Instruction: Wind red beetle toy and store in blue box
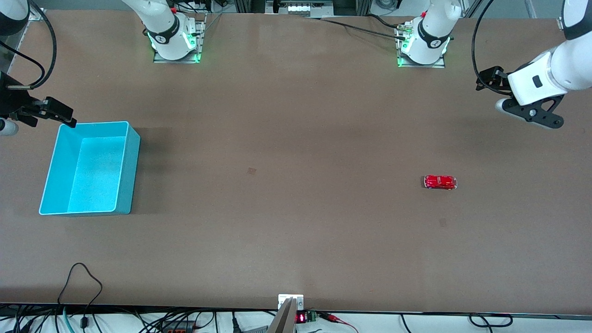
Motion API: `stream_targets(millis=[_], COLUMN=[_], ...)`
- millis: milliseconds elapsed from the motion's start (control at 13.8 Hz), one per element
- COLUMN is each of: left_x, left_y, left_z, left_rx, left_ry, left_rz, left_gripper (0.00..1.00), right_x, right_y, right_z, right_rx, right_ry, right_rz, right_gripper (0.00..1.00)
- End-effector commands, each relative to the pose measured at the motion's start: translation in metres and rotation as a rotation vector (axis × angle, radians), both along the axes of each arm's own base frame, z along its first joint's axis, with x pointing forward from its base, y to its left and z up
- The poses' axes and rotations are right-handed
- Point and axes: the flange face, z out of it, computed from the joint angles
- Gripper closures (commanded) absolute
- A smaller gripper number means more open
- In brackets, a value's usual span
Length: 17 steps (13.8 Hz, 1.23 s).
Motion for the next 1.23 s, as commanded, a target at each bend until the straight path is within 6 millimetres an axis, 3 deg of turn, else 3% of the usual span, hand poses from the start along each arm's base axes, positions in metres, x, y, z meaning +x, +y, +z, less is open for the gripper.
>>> stream_targets(millis=[0,290,869,1159], left_x=[0.012,0.025,0.085,0.072], left_y=[0.028,0.037,0.032,0.03], left_z=[-0.023,-0.059,-0.197,-0.256], left_rx=[-0.087,-0.12,-0.253,-0.217], left_ry=[-0.02,-0.082,-0.154,-0.258], left_rz=[-0.211,-0.443,-0.991,-1.092], left_gripper=[0.0,0.0,0.0,0.0], right_x=[-0.001,-0.002,-0.004,-0.003], right_y=[-0.003,-0.01,-0.003,0.001], right_z=[0.004,0.005,0.009,0.008], right_rx=[0.009,0.033,0.025,0.019], right_ry=[-0.01,-0.012,-0.017,-0.019], right_rz=[-0.004,-0.026,-0.008,0.001], right_gripper=[0.0,0.0,0.0,0.0])
